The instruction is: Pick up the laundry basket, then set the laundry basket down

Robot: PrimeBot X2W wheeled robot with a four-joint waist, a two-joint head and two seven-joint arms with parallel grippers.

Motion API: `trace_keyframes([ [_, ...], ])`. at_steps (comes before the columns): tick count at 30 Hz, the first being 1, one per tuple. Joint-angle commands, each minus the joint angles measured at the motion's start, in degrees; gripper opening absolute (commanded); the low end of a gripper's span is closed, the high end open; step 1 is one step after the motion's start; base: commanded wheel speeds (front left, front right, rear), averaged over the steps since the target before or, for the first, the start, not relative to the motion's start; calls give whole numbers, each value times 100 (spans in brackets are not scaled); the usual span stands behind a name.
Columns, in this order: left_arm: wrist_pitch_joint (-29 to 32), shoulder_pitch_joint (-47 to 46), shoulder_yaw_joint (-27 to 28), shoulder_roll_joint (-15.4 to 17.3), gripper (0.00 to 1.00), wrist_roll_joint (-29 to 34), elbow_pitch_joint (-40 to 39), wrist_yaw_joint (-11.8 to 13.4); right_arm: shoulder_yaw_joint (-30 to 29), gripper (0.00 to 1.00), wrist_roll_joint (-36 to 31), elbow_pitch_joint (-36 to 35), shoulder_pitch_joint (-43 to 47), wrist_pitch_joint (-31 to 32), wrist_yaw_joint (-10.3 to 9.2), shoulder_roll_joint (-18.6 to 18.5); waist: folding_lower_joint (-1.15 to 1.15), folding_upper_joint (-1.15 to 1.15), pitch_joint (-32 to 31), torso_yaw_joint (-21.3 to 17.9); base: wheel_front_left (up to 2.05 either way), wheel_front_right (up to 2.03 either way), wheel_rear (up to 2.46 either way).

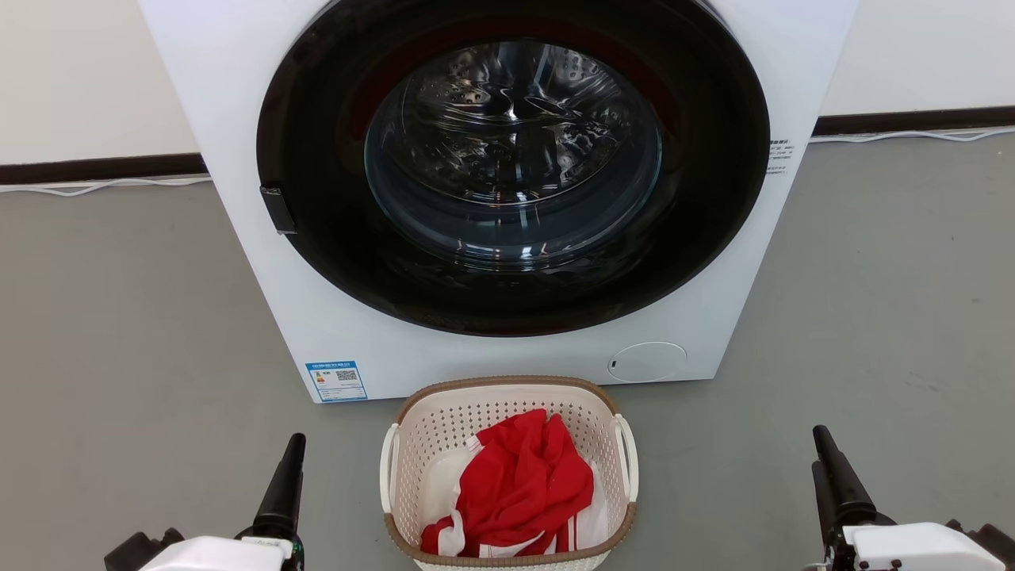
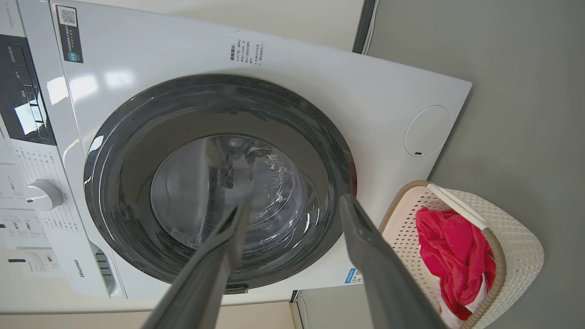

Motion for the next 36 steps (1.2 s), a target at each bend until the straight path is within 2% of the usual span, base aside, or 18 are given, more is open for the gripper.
trace_keyframes([
  [1, -26, -107, 35, 37, 100, 39, -188, 25, 33, 100, -49, -192, -172, -48, 15, -57, -1, 0, 0, 0, 0, 0, 0],
  [21, -362, -49, -347, 98, 100, 2353, -618, 486, 272, 100, -1953, -551, -95, -384, 22, -66, -1, 0, -8, -7, 0, 0, 0],
  [36, -615, -14, -748, 349, 100, 3578, -801, 1004, 409, 100, -3071, -730, -50, -637, 27, -74, -1, 0, -26, -13, 0, 0, 0],
])
